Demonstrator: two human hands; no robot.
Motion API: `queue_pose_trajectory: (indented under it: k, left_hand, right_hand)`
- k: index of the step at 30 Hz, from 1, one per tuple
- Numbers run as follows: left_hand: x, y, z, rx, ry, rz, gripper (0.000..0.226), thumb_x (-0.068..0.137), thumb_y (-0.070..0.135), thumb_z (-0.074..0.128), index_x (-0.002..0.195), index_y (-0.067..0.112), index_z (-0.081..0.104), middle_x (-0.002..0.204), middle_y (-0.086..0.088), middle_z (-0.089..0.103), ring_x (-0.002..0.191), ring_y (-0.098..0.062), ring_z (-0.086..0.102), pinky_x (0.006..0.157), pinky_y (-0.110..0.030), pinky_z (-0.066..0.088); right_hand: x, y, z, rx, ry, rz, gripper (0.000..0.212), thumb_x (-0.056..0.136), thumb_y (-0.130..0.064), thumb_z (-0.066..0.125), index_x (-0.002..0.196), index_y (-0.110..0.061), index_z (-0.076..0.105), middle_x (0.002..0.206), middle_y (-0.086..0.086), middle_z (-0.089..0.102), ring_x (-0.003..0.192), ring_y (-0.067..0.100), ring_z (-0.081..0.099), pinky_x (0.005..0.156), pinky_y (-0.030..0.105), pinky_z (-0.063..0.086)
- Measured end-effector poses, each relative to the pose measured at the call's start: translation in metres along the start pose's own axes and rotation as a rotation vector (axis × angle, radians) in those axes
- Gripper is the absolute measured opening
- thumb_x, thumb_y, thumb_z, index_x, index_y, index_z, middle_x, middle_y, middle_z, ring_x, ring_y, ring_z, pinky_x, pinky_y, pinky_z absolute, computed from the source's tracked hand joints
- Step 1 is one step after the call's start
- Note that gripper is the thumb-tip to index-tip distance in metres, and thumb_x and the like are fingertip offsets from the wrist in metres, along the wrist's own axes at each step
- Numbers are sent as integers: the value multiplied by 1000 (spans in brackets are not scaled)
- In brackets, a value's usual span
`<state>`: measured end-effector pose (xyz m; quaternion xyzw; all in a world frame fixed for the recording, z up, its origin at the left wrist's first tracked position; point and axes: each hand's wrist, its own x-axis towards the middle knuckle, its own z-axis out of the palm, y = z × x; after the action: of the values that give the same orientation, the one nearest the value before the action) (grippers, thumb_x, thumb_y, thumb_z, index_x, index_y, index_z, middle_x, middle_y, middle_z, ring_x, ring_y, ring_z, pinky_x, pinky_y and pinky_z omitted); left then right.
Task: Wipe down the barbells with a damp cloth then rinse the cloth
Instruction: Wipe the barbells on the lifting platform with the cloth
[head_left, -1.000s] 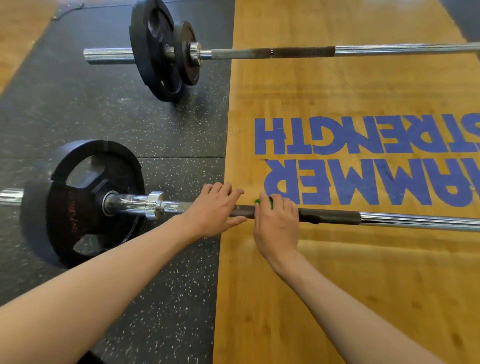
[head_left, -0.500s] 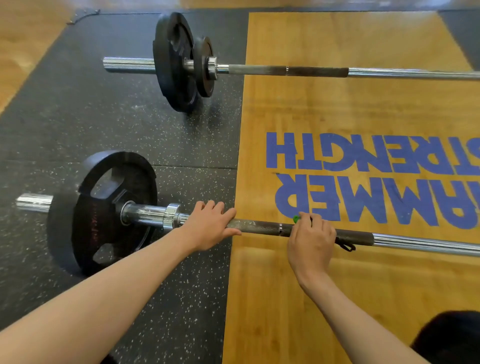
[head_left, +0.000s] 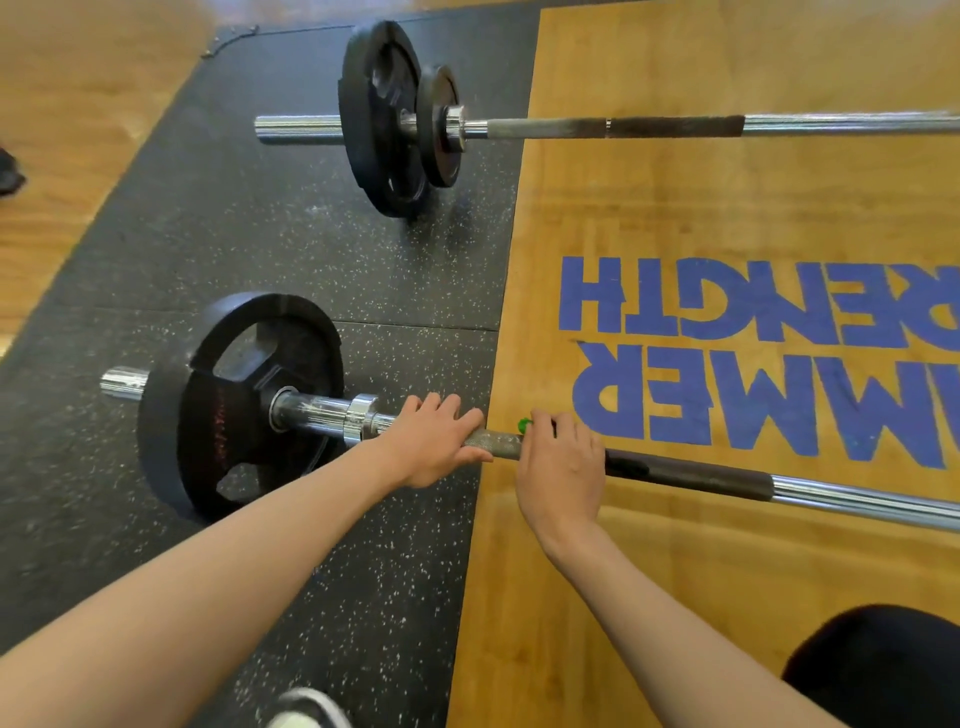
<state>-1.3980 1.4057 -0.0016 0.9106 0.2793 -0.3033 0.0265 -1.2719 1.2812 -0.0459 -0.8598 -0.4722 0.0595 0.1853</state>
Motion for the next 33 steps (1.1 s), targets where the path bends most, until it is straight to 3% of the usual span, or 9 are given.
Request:
queue_pose_trajectory:
  k: [8, 11, 13, 16, 19, 22, 26, 29, 33]
  left_hand:
    - [-5, -1, 13, -49, 120, 21, 56, 101, 62, 24, 133, 17, 39, 127, -10, 48, 113, -31, 47, 95, -45, 38]
    - [-2, -6, 21, -74, 177, 58, 46, 104, 50, 33, 132, 15, 39, 125, -8, 48, 114, -30, 48, 94, -43, 38]
    - [0, -14, 22, -102, 204, 83, 51, 101, 57, 32, 129, 16, 41, 121, -6, 49, 111, -28, 49, 94, -42, 39]
    - [0, -25, 28, -21, 280, 144, 67, 94, 71, 15, 123, 19, 45, 116, -3, 54, 103, -26, 52, 92, -41, 43]
    - [1, -41, 36, -24, 338, 200, 59, 97, 69, 11, 118, 25, 43, 108, 3, 57, 89, -19, 53, 86, -38, 45]
    - [2, -47, 42, 0, 409, 204, 57, 97, 69, 10, 114, 26, 42, 101, 7, 56, 79, -15, 46, 80, -35, 42]
    - [2, -43, 47, -34, 456, 207, 54, 97, 68, 13, 110, 25, 44, 98, 7, 58, 77, -17, 56, 79, -37, 50]
    - [4, -43, 48, -22, 466, 224, 54, 98, 66, 15, 110, 23, 44, 97, 5, 60, 77, -18, 59, 73, -36, 50]
    - [3, -42, 46, -24, 462, 229, 52, 98, 66, 17, 111, 22, 43, 97, 4, 61, 80, -19, 60, 74, -36, 49]
  right_hand:
    - [6, -33, 10, -20, 77, 126, 11, 94, -15, 60, 90, -11, 70, 79, 7, 67, 71, 28, 60, 68, 38, 45]
    - [-2, -46, 24, -44, 102, -102, 19, 92, -15, 56, 105, -11, 69, 86, 6, 67, 73, 28, 59, 69, 39, 46]
    - [3, -34, 21, -98, 86, -300, 29, 97, -19, 48, 115, -10, 68, 89, 6, 67, 72, 27, 60, 66, 37, 47]
    - [13, -1, -1, -211, -101, -484, 39, 105, -30, 29, 118, -14, 62, 91, 2, 64, 71, 25, 62, 61, 36, 49]
    - [23, 39, -18, -201, -164, -384, 35, 106, -37, 30, 117, -23, 60, 89, -5, 59, 71, 20, 61, 58, 34, 47]
    - [15, 59, -22, -167, -87, -413, 47, 106, -40, 24, 124, -18, 62, 89, -4, 60, 69, 18, 59, 55, 35, 52]
    - [17, 27, 0, -187, 34, -290, 51, 104, -38, 22, 107, -13, 66, 81, 1, 63, 65, 25, 60, 53, 39, 51]
    - [18, -10, 17, -137, 30, -392, 46, 105, -34, 27, 116, -10, 65, 92, 4, 66, 73, 26, 63, 57, 39, 53]
    - [9, -7, 14, -177, -81, -600, 49, 107, -31, 30, 145, -5, 48, 129, 11, 59, 101, 28, 61, 81, 40, 56]
